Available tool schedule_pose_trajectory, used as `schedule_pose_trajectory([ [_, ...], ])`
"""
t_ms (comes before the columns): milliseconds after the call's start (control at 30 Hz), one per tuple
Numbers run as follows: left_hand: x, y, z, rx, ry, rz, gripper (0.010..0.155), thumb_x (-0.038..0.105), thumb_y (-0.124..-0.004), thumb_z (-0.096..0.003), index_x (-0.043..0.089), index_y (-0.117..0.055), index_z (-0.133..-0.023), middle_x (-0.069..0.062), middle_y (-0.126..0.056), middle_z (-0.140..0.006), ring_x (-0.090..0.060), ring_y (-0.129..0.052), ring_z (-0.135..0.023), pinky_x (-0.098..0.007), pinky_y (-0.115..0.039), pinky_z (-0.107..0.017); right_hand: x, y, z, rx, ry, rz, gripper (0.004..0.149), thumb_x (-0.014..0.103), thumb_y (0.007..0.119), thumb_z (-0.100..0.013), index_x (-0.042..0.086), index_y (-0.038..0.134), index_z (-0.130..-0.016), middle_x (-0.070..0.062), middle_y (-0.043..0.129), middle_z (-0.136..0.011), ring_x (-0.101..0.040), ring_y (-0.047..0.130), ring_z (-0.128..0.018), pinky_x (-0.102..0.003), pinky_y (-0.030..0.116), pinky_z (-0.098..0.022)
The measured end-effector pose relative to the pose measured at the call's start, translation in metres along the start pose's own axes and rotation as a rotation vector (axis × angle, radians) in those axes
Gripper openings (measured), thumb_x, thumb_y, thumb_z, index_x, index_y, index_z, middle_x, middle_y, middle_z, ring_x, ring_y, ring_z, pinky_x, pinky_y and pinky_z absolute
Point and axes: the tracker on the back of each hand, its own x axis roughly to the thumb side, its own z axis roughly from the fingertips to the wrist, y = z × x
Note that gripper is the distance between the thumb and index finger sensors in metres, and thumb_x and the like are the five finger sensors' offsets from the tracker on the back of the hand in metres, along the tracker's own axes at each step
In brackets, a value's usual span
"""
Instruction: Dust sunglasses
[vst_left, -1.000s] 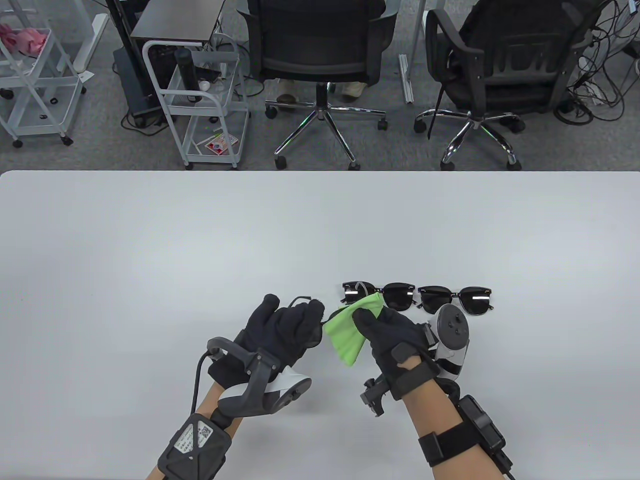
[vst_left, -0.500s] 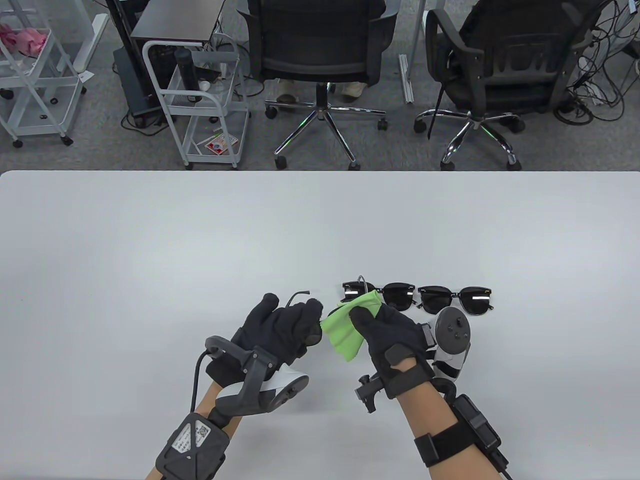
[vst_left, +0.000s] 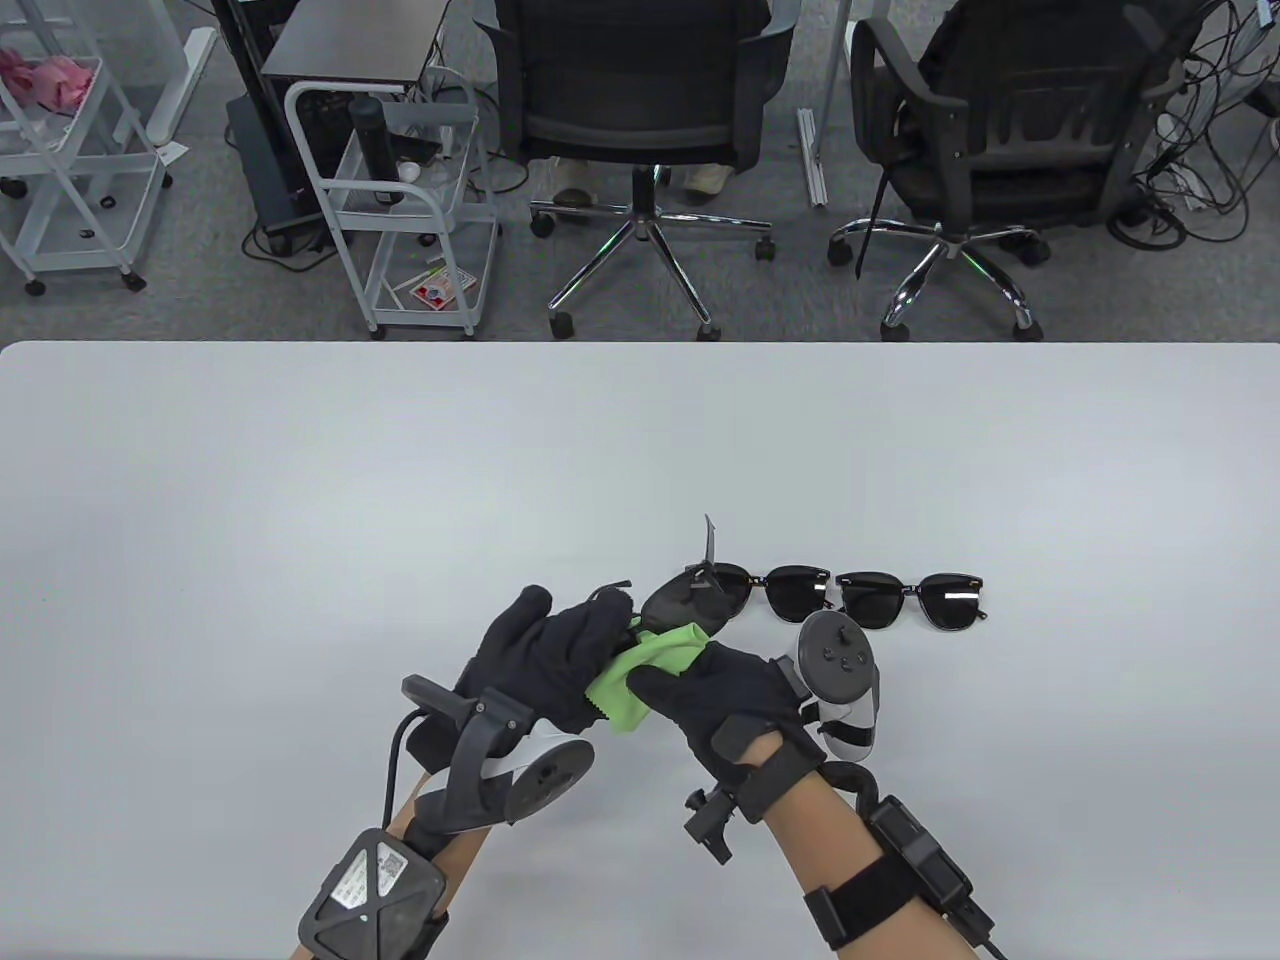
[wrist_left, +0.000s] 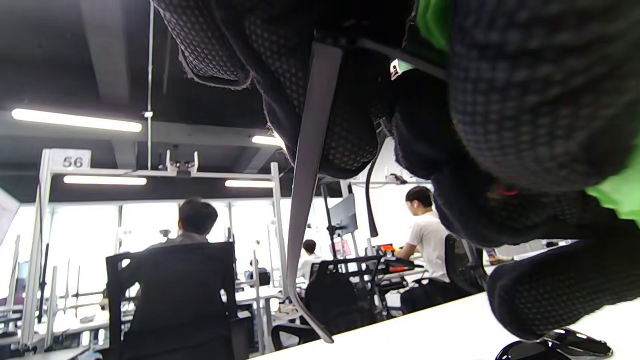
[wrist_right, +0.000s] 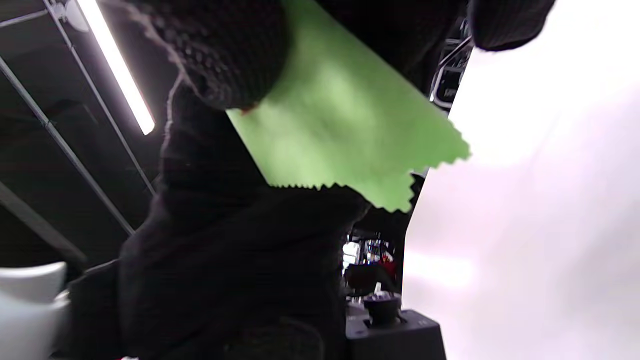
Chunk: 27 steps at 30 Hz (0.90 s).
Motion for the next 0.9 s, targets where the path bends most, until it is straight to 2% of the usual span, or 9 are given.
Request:
schedule_pose_trajectory([
  [133, 0.014, 0.000, -0.003, -0.002, -0.033, -0.057, 0.099, 0.064, -0.099, -0.0137, 0.029, -0.065, -0.100, 0.015, -0.091, -0.084, 0.004, -0.113, -0.058, -0.033, -0.079, -0.071, 0.001, -0.001, 0.002, -0.098, 0.031, 0.038, 0.043, 0.038, 0.096, -0.038, 0.015, 0.089, -0.074, 0.000, 0.100, -0.068, -0.027, 0.102, -0.062, -0.062, 0.069, -0.060],
  [233, 0.017, -0.001, -0.006, -0.016, -0.029, -0.037, 0.100, 0.063, -0.098, -0.0135, 0.028, -0.064, -0.101, 0.014, -0.090, -0.085, 0.004, -0.113, -0.059, -0.032, -0.079, -0.071, 0.002, -0.003, 0.003, -0.135, 0.005, 0.060, 0.041, 0.043, 0.096, -0.037, 0.016, 0.090, -0.068, 0.001, 0.100, -0.061, -0.024, 0.102, -0.056, -0.061, 0.070, -0.059],
  [367, 0.013, 0.002, -0.005, -0.037, -0.020, 0.010, 0.100, 0.060, -0.099, -0.0138, 0.027, -0.063, -0.101, 0.014, -0.090, -0.086, 0.007, -0.113, -0.058, -0.030, -0.079, -0.071, 0.000, -0.006, 0.001, -0.066, -0.038, 0.034, 0.041, 0.045, 0.086, -0.041, 0.016, 0.093, -0.070, 0.001, 0.103, -0.063, -0.024, 0.104, -0.058, -0.060, 0.071, -0.061],
  [433, 0.011, 0.002, -0.004, -0.062, -0.016, 0.029, 0.099, 0.058, -0.101, -0.0148, 0.027, -0.064, -0.101, 0.013, -0.091, -0.087, 0.007, -0.114, -0.058, -0.029, -0.079, -0.071, -0.003, -0.006, 0.000, -0.009, -0.016, -0.013, 0.042, 0.042, 0.086, -0.042, 0.015, 0.092, -0.074, -0.001, 0.102, -0.068, -0.026, 0.103, -0.063, -0.062, 0.069, -0.061],
  [533, 0.011, 0.000, -0.003, -0.079, -0.011, 0.021, 0.098, 0.054, -0.102, -0.0165, 0.025, -0.063, -0.101, 0.011, -0.090, -0.088, 0.006, -0.114, -0.059, -0.029, -0.079, -0.071, -0.004, -0.001, 0.002, 0.003, 0.007, -0.009, 0.043, 0.031, 0.090, -0.041, 0.014, 0.086, -0.080, -0.002, 0.096, -0.075, -0.029, 0.098, -0.069, -0.064, 0.066, -0.061],
  [633, 0.016, 0.001, -0.004, -0.078, -0.011, 0.011, 0.097, 0.053, -0.102, -0.0174, 0.023, -0.063, -0.101, 0.009, -0.091, -0.088, 0.006, -0.115, -0.058, -0.028, -0.080, -0.070, -0.001, 0.000, 0.003, -0.073, 0.009, 0.052, 0.043, 0.031, 0.096, -0.037, 0.016, 0.086, -0.077, 0.000, 0.097, -0.070, -0.026, 0.099, -0.064, -0.063, 0.067, -0.061],
  [700, 0.020, -0.001, -0.005, -0.070, -0.022, 0.006, 0.097, 0.053, -0.102, -0.0174, 0.023, -0.064, -0.101, 0.009, -0.091, -0.087, 0.006, -0.115, -0.058, -0.028, -0.081, -0.070, 0.002, 0.000, 0.005, -0.188, 0.019, 0.127, 0.043, 0.039, 0.103, -0.032, 0.019, 0.089, -0.067, 0.003, 0.100, -0.060, -0.023, 0.103, -0.053, -0.060, 0.072, -0.059],
  [733, 0.021, -0.002, -0.006, -0.069, -0.018, -0.005, 0.097, 0.053, -0.102, -0.0175, 0.023, -0.063, -0.101, 0.009, -0.091, -0.087, 0.006, -0.115, -0.059, -0.028, -0.081, -0.070, 0.003, 0.000, 0.004, -0.207, 0.008, 0.160, 0.043, 0.042, 0.103, -0.032, 0.019, 0.090, -0.065, 0.003, 0.101, -0.057, -0.022, 0.104, -0.051, -0.059, 0.074, -0.058],
  [900, 0.017, -0.006, -0.009, -0.076, 0.009, 0.003, 0.097, 0.055, -0.101, -0.0161, 0.023, -0.065, -0.101, 0.011, -0.092, -0.086, 0.008, -0.115, -0.057, -0.027, -0.082, -0.069, 0.002, -0.005, 0.003, -0.205, -0.017, 0.157, 0.040, 0.047, 0.090, -0.039, 0.017, 0.094, -0.066, 0.001, 0.104, -0.057, -0.023, 0.107, -0.050, -0.058, 0.074, -0.058],
])
